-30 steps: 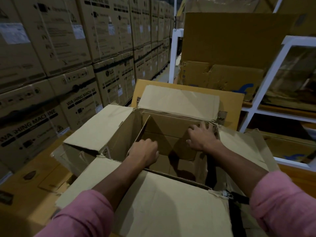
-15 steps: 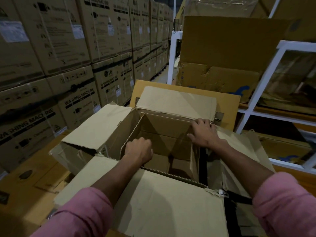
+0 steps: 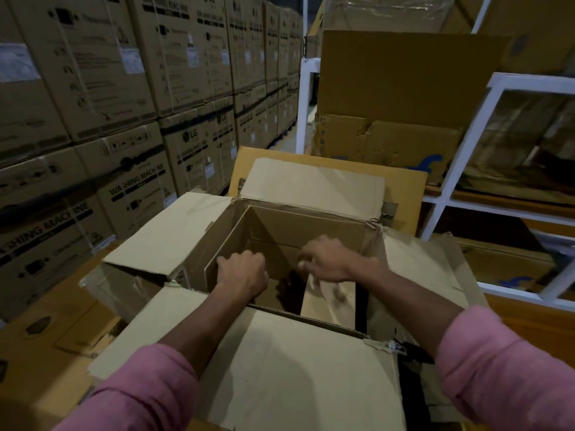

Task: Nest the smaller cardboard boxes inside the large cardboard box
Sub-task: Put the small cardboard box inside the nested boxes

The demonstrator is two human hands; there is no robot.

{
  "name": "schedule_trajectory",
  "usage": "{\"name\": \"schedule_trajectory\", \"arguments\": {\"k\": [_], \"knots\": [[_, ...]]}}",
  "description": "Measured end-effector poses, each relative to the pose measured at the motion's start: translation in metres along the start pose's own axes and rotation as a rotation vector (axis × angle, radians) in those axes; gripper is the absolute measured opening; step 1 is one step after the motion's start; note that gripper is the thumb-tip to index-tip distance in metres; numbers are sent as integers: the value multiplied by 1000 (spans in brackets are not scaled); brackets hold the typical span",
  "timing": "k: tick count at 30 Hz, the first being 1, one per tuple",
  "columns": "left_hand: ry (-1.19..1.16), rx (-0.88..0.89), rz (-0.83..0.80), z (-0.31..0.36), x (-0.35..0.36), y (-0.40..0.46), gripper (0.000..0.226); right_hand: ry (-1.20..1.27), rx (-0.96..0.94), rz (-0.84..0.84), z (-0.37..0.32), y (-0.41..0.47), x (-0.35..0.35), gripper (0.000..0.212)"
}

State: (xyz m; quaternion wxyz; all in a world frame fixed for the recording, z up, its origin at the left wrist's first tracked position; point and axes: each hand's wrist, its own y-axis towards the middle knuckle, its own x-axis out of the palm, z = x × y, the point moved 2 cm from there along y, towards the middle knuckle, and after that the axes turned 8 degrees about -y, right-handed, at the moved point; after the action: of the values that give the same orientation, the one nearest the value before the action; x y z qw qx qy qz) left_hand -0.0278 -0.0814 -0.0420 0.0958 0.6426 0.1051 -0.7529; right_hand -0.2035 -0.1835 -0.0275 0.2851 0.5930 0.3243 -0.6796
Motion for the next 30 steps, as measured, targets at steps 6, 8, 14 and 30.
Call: {"name": "schedule_trajectory", "arguments": {"k": [6,8,14,30], "knots": [[-32,-36,-20,-1,-3,-5,28,-207,-2,-235,-30,4,13,56],[-29,-39,-27,0,-4,-7,30,-266,57,-138,-19,1,3,49],[-16,-45,-58,3,-4,-4,29,-167,223,7,30,-14,-6,49],[-7,-20,-58,5,-6,-8,31,-20,409,48,59,-22,-11,78]]}}
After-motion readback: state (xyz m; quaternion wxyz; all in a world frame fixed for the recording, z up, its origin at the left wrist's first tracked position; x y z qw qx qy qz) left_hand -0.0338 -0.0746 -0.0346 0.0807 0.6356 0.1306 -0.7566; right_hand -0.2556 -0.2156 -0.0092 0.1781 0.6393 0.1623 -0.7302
